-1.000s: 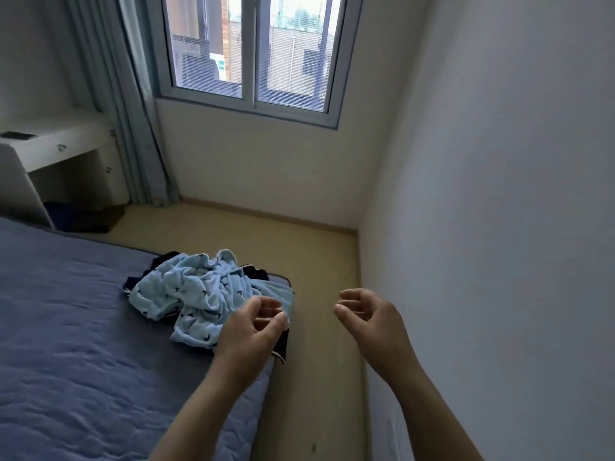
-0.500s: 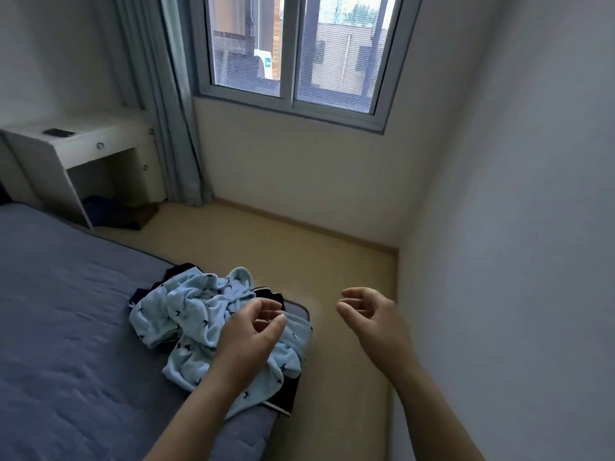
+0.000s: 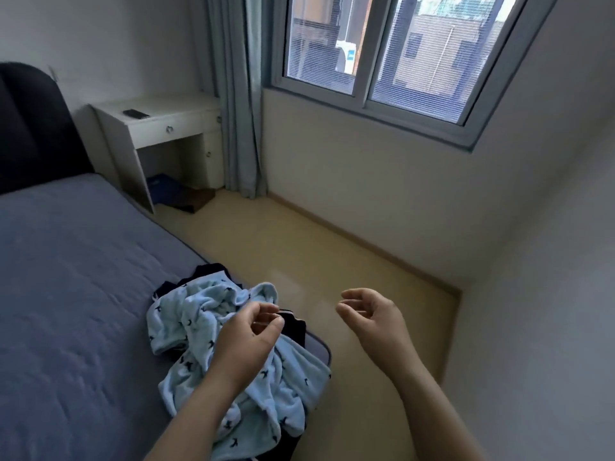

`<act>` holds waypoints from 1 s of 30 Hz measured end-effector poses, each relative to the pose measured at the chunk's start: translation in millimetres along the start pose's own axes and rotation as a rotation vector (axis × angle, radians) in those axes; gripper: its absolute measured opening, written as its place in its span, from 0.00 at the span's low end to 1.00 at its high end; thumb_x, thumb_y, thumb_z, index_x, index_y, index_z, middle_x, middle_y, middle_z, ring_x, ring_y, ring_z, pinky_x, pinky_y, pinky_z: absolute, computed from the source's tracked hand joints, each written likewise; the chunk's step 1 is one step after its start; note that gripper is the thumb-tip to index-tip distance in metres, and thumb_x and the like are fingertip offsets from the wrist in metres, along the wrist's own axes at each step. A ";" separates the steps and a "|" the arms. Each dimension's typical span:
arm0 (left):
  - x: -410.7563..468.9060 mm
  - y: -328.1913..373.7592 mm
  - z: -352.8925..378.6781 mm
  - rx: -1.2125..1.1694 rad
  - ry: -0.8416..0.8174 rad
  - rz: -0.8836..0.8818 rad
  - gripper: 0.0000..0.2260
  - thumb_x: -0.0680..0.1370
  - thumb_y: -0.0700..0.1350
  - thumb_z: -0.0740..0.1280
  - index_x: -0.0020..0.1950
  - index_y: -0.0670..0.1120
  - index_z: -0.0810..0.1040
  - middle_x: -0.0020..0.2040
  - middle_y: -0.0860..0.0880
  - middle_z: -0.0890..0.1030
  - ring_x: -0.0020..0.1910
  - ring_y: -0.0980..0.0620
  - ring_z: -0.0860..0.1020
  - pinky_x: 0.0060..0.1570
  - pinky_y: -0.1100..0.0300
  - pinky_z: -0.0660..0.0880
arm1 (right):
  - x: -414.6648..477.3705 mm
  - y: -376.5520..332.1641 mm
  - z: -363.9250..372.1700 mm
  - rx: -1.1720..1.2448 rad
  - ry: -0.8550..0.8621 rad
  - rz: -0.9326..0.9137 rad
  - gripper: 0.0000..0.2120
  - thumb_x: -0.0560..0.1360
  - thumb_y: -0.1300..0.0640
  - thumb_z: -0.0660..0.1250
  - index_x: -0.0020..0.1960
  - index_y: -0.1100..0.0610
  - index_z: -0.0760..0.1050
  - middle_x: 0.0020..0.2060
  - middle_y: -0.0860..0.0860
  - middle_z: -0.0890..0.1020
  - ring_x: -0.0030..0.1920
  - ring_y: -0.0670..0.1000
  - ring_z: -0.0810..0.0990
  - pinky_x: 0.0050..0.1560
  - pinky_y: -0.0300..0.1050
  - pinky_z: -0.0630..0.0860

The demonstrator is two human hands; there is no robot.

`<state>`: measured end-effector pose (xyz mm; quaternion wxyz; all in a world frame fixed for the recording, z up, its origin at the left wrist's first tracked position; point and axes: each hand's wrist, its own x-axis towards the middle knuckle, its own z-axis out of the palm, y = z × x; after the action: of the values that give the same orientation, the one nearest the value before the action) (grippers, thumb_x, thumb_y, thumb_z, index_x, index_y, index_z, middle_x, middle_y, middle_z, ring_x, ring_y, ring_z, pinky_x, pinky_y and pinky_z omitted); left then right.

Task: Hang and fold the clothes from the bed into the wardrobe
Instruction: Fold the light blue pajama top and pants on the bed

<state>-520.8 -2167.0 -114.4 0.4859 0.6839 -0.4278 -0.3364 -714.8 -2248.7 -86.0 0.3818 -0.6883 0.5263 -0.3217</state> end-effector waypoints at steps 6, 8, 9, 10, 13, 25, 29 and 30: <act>87.4 -5.1 10.1 -0.018 0.085 -0.014 0.03 0.77 0.45 0.68 0.49 0.52 0.77 0.44 0.54 0.81 0.43 0.63 0.79 0.38 0.71 0.73 | 97.1 8.3 16.9 -0.033 -0.044 -0.003 0.08 0.73 0.53 0.72 0.52 0.49 0.79 0.42 0.42 0.83 0.41 0.34 0.80 0.38 0.26 0.73; 115.5 -1.2 11.9 -0.019 0.095 -0.031 0.03 0.77 0.45 0.68 0.49 0.53 0.77 0.44 0.54 0.81 0.43 0.63 0.78 0.38 0.72 0.72 | 128.4 5.1 20.3 -0.032 -0.056 0.008 0.08 0.73 0.54 0.72 0.52 0.50 0.79 0.42 0.42 0.83 0.41 0.34 0.80 0.37 0.26 0.72; 130.5 0.7 12.9 -0.020 0.097 -0.028 0.03 0.77 0.45 0.68 0.49 0.53 0.77 0.45 0.54 0.81 0.44 0.62 0.78 0.38 0.72 0.72 | 145.1 4.5 21.5 -0.032 -0.053 0.008 0.08 0.73 0.54 0.72 0.52 0.50 0.79 0.42 0.43 0.83 0.41 0.34 0.80 0.37 0.26 0.72; 143.9 1.1 14.3 -0.020 0.096 -0.028 0.03 0.77 0.45 0.68 0.49 0.52 0.77 0.45 0.54 0.81 0.44 0.62 0.78 0.39 0.71 0.72 | 160.4 6.4 23.2 -0.034 -0.057 0.011 0.08 0.73 0.54 0.72 0.52 0.50 0.80 0.42 0.43 0.83 0.41 0.35 0.80 0.37 0.27 0.73; 170.0 -3.6 17.3 -0.016 0.097 -0.055 0.03 0.77 0.45 0.68 0.48 0.53 0.78 0.42 0.54 0.82 0.42 0.64 0.78 0.36 0.73 0.72 | 190.5 14.1 31.8 -0.045 -0.109 0.033 0.08 0.73 0.53 0.71 0.53 0.50 0.80 0.42 0.43 0.83 0.41 0.36 0.80 0.37 0.28 0.73; 292.2 -27.0 49.9 0.026 0.321 -0.211 0.02 0.77 0.45 0.67 0.48 0.50 0.78 0.44 0.53 0.81 0.45 0.58 0.79 0.44 0.64 0.75 | 367.2 54.8 73.1 -0.082 -0.359 0.008 0.08 0.74 0.54 0.70 0.53 0.51 0.80 0.41 0.44 0.83 0.40 0.40 0.81 0.37 0.28 0.71; 317.4 -28.7 80.6 0.040 0.439 -0.312 0.02 0.77 0.45 0.68 0.49 0.51 0.78 0.45 0.54 0.81 0.45 0.61 0.79 0.45 0.66 0.75 | 430.2 66.4 81.6 -0.136 -0.542 -0.038 0.09 0.74 0.54 0.69 0.54 0.51 0.79 0.42 0.45 0.83 0.42 0.43 0.81 0.39 0.33 0.72; 324.0 -26.5 87.3 0.040 0.475 -0.331 0.02 0.77 0.45 0.68 0.49 0.51 0.78 0.45 0.54 0.81 0.46 0.60 0.79 0.46 0.65 0.75 | 444.4 66.4 83.2 -0.143 -0.582 -0.057 0.09 0.74 0.54 0.69 0.54 0.51 0.80 0.42 0.45 0.83 0.42 0.43 0.81 0.39 0.33 0.72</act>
<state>-458.3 -2491.0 -180.4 0.4974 0.8135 -0.1910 -0.2330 -570.1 -2674.5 -166.9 0.4581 -0.7913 0.3963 -0.0836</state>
